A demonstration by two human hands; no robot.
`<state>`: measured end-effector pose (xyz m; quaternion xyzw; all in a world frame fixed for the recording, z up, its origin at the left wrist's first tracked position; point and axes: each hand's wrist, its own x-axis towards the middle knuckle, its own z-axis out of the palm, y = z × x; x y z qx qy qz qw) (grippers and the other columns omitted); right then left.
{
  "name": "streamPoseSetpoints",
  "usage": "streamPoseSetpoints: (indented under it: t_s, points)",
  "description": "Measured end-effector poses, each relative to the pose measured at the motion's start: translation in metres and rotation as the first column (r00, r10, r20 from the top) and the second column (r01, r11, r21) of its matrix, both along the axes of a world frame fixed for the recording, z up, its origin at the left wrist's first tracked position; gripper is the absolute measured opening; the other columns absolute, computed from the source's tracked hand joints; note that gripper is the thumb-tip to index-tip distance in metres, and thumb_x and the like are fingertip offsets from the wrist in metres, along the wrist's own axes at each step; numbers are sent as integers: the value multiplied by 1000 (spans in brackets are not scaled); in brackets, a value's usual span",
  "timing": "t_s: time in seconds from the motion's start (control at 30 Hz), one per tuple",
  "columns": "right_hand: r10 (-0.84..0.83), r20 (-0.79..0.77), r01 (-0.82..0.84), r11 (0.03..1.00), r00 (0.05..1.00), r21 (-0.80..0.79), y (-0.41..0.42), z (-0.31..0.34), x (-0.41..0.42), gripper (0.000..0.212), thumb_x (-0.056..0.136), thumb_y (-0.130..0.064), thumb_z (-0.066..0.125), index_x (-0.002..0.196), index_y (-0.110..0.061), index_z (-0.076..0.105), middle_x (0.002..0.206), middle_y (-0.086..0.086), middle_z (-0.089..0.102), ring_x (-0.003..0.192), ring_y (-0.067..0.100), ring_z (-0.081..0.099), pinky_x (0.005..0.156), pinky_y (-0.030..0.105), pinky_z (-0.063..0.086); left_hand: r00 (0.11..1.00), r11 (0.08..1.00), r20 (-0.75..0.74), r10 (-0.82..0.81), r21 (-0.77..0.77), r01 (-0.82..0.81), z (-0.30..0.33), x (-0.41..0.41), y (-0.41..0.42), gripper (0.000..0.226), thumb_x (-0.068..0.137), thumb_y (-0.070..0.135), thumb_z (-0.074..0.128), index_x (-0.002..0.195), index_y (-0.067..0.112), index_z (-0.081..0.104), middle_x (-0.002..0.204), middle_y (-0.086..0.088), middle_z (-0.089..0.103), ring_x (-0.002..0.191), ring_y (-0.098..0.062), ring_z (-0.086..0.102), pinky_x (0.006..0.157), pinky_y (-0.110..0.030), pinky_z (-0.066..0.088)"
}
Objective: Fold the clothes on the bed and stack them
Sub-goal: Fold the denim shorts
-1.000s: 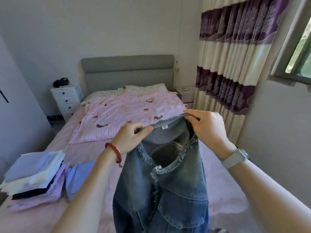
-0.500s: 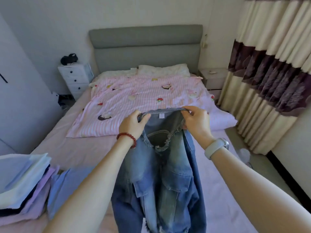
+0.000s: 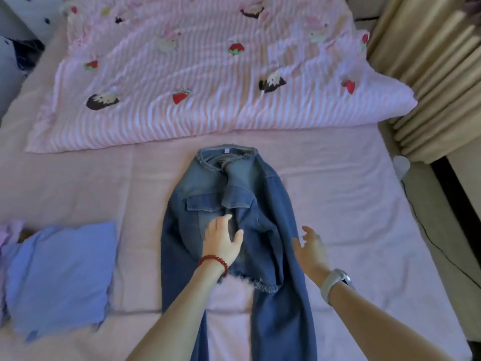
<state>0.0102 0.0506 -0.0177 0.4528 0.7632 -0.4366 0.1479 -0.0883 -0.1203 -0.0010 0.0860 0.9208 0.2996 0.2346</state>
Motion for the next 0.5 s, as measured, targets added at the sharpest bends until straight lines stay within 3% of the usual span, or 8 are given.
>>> streamPoseSetpoints:
  t_s: [0.1,0.17,0.23,0.3,0.4,0.5]
  points:
    - [-59,119,60,998,991,2,-16,-36,35,60,93,-24,53,143,-4,26,136,21,39,123,35,42,100,36,34,994,992,20,-106,-70,107,-33,22,10,52,92,31,52,139,17,36,146,-6,28,134,-25,26,107,-40,29]
    - [-115,144,119,993,983,-26,-24,-53,52,55,92,-27,54,138,-5,34,129,19,44,118,34,45,96,33,35,983,974,10,-182,-133,181,-45,30,17,52,91,31,54,138,18,38,148,-6,26,136,-26,23,108,-44,27]
    - [-143,139,150,988,980,-42,-26,-67,62,36,93,-27,53,121,-4,49,116,17,54,107,33,52,84,31,40,960,958,-116,-256,-162,236,-51,31,24,47,85,26,62,129,15,50,143,-12,36,130,-32,34,102,-50,35]
    - [-177,133,185,981,975,-51,-25,-70,68,22,96,-24,47,97,-2,52,95,17,61,94,36,57,68,30,35,898,937,-286,-334,-201,285,-57,26,32,41,75,22,69,113,11,61,130,-17,49,118,-35,44,90,-53,43]
    - [-273,2,273,962,962,-8,-13,-58,72,20,98,-19,43,82,-6,44,67,4,52,73,32,52,58,31,26,804,873,-347,-484,-261,412,-58,10,54,45,69,22,71,112,12,62,128,-17,52,118,-33,44,92,-58,39]
    - [-321,-159,341,933,934,117,28,-27,65,10,95,-15,49,90,-8,52,67,-3,53,72,25,51,59,26,29,745,807,-312,-590,-267,527,-53,-5,87,54,71,21,74,122,13,59,134,-15,51,123,-37,47,99,-61,31]
